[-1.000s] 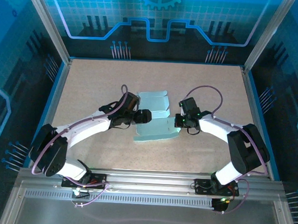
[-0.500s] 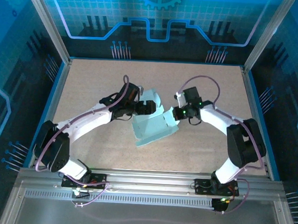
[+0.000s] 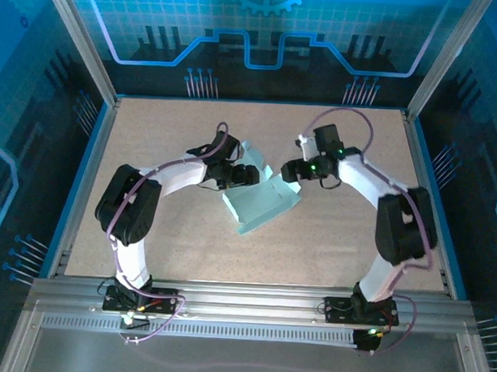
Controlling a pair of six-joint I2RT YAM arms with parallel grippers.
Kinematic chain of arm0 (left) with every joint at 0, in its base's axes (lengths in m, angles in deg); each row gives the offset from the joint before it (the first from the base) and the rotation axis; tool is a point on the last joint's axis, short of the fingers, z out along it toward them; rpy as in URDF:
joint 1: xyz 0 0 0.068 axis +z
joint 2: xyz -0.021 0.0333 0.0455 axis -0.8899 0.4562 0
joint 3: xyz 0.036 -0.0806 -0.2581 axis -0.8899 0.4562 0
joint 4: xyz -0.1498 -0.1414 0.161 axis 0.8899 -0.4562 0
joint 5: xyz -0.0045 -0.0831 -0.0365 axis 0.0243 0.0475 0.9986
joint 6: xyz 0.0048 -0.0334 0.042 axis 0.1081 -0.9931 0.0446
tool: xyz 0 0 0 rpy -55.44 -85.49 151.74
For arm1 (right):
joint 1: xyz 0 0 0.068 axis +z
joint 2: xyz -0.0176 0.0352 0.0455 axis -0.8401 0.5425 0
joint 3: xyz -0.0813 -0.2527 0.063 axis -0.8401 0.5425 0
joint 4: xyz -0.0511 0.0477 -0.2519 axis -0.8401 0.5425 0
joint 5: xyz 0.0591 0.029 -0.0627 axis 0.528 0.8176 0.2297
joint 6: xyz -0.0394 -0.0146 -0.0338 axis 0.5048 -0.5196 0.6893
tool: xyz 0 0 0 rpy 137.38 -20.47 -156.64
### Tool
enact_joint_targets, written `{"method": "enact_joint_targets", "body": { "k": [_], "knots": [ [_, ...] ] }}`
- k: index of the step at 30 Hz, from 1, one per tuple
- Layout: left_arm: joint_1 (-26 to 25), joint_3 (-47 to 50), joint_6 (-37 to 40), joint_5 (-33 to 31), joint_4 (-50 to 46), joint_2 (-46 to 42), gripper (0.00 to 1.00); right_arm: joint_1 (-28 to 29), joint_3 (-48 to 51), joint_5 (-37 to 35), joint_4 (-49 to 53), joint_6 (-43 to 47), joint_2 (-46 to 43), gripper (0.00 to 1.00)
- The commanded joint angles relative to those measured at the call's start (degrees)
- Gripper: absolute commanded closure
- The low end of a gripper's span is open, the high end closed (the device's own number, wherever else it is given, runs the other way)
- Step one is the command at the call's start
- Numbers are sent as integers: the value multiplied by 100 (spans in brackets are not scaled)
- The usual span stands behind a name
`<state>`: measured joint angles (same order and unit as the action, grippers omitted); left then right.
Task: Fold the paper box
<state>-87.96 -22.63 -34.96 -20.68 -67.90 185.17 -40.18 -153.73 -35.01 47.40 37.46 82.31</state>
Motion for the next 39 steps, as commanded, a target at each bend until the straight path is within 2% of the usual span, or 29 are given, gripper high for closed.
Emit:
{"method": "enact_joint_targets", "body": {
  "k": [1,5,7,10,13,19,27,32,39],
  "knots": [
    [140,-257,134,293,20,144,28,308,1026,-773,-864,-1903,-999,16],
    [180,-139,95,379,89,216,31,1124,2168,-1639,-1533,-3156,-1781,19],
    [181,-57,60,427,154,253,31,1483,2738,-1798,-2044,-3841,-2097,21],
    [177,33,23,432,204,286,31,1856,3138,-2070,-2265,-4531,-2329,23],
    [179,138,-46,442,299,313,31,2074,3365,-2159,-2453,-4883,-2430,32],
    [175,337,-240,526,487,374,31,2113,3500,-1974,-2843,-5185,-2086,48],
    [181,584,-353,542,593,309,30,2180,3305,-1581,-3593,-5447,-1121,59],
    [176,853,-453,568,727,137,30,2153,3177,-1481,-3825,-5487,-699,70],
    [140,1369,-691,668,970,-301,30,1785,2930,-1332,-3336,-4961,-581,98]
  ]
}}
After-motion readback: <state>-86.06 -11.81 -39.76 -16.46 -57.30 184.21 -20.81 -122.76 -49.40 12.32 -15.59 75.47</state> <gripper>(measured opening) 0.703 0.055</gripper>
